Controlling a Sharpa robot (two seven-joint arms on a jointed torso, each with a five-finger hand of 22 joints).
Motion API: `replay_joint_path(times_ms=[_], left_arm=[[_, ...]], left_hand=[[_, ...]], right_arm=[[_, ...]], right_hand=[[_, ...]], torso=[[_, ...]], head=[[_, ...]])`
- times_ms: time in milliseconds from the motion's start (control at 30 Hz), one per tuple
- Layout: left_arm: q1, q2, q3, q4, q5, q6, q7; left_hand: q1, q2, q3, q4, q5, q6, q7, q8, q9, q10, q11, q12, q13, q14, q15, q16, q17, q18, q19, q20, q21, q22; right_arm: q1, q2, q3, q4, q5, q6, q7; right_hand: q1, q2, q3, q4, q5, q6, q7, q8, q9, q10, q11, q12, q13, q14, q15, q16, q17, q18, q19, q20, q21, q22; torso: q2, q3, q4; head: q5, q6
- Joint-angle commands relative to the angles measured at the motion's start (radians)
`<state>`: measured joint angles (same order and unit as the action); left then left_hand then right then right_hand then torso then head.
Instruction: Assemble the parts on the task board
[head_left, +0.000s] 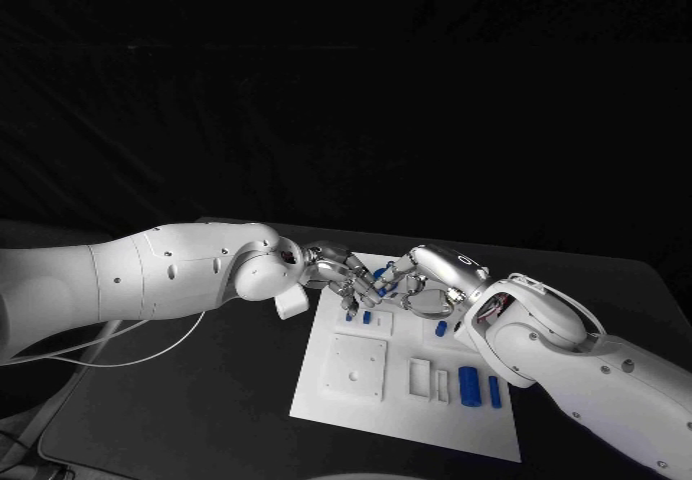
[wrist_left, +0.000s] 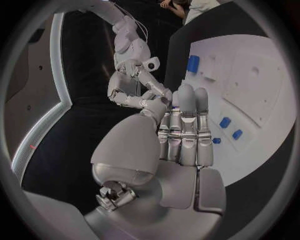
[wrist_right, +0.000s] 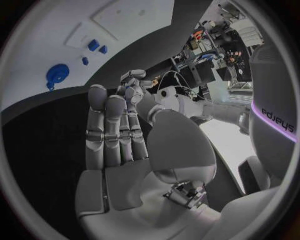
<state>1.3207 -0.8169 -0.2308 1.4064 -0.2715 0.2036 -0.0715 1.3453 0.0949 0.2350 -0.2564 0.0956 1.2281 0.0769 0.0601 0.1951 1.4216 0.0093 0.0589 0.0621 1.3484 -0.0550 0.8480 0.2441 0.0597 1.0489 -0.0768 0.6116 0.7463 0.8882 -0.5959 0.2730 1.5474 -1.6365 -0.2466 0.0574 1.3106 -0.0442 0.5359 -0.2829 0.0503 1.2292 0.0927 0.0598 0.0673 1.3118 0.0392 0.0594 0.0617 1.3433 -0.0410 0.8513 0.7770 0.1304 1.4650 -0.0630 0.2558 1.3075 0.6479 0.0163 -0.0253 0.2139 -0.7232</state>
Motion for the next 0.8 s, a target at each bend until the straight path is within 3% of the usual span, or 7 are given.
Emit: replay_joint_path(times_ms=[33,400,800], left_arm=[[0.002,0.004,0.002,0.007,0.013,0.045,0.009],[0.002,0.004,0.002,0.009,0.012,0.065,0.008],[0.002,0.002,0.002,0.008,0.015,0.050,0.002]], left_hand=[[0.002,0.006,0.004,0.000,0.001,0.008,-0.002,0.007,0.020,0.004,-0.001,0.002,0.001,0.000,-0.004,-0.002,0.000,0.005,0.005,-0.001,-0.004,0.001],[0.002,0.008,0.004,-0.001,-0.003,0.008,-0.002,0.007,0.022,0.004,-0.001,0.002,0.002,-0.001,-0.004,-0.001,0.000,0.005,0.005,-0.001,-0.004,0.004],[0.002,0.009,0.003,0.001,0.001,0.004,-0.002,0.007,0.025,0.001,0.000,0.002,0.002,-0.001,-0.004,-0.001,0.000,0.005,0.005,-0.001,-0.006,0.006]], right_arm=[[-0.002,0.003,-0.002,0.000,-0.002,0.020,0.011],[-0.002,0.005,-0.003,0.003,-0.004,0.007,0.007],[-0.002,0.000,-0.007,0.014,-0.016,0.039,-0.005]], right_hand=[[0.002,0.007,0.005,0.000,-0.002,0.004,-0.001,0.004,0.001,0.007,0.001,0.002,0.001,0.003,-0.007,-0.005,0.002,0.018,-0.005,-0.007,0.008,0.021],[-0.001,0.003,0.011,0.000,0.000,0.007,-0.001,0.004,0.002,0.009,0.000,0.002,0.001,0.005,-0.007,-0.008,0.006,0.016,-0.007,-0.007,0.027,0.023],[-0.006,0.002,0.012,0.001,0.002,0.017,-0.004,0.004,0.005,0.019,-0.003,0.002,0.002,0.006,-0.009,-0.010,0.007,0.016,-0.008,-0.007,0.042,0.024]], torso=[[0.000,0.0000,0.0003],[0.000,0.0000,-0.0003],[0.000,-0.0001,-0.0005]], head=[[0.000,0.000],[0.000,-0.001],[0.000,-0.003]])
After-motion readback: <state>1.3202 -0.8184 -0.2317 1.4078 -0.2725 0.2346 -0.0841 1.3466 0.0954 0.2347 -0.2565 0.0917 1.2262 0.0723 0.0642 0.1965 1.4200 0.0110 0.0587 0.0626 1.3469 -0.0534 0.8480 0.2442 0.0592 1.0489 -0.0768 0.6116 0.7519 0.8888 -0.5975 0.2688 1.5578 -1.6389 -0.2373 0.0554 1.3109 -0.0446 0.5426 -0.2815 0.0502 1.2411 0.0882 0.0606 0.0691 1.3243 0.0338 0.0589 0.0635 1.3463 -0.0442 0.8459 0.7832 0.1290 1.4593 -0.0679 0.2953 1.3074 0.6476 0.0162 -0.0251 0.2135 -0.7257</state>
